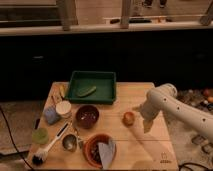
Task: Place apple in purple bowl
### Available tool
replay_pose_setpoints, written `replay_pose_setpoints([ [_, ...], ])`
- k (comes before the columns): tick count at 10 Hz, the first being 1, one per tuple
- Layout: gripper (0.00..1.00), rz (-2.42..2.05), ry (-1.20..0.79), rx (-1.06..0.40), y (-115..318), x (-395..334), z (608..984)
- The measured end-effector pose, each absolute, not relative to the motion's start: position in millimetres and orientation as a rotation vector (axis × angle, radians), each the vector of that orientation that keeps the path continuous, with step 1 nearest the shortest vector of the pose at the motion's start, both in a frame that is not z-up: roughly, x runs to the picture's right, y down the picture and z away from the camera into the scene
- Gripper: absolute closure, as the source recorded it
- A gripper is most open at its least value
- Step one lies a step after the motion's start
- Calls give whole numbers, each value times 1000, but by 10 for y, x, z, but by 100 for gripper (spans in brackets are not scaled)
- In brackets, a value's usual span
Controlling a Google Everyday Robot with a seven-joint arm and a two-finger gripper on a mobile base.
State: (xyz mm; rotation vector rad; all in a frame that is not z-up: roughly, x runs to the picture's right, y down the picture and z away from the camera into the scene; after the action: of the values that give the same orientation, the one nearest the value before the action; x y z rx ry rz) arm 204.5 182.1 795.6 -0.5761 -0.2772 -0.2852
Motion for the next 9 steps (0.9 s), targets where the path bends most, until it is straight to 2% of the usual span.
replay_pose_setpoints([
  [9, 20, -428, -393, -581, 1809, 1830, 8168],
])
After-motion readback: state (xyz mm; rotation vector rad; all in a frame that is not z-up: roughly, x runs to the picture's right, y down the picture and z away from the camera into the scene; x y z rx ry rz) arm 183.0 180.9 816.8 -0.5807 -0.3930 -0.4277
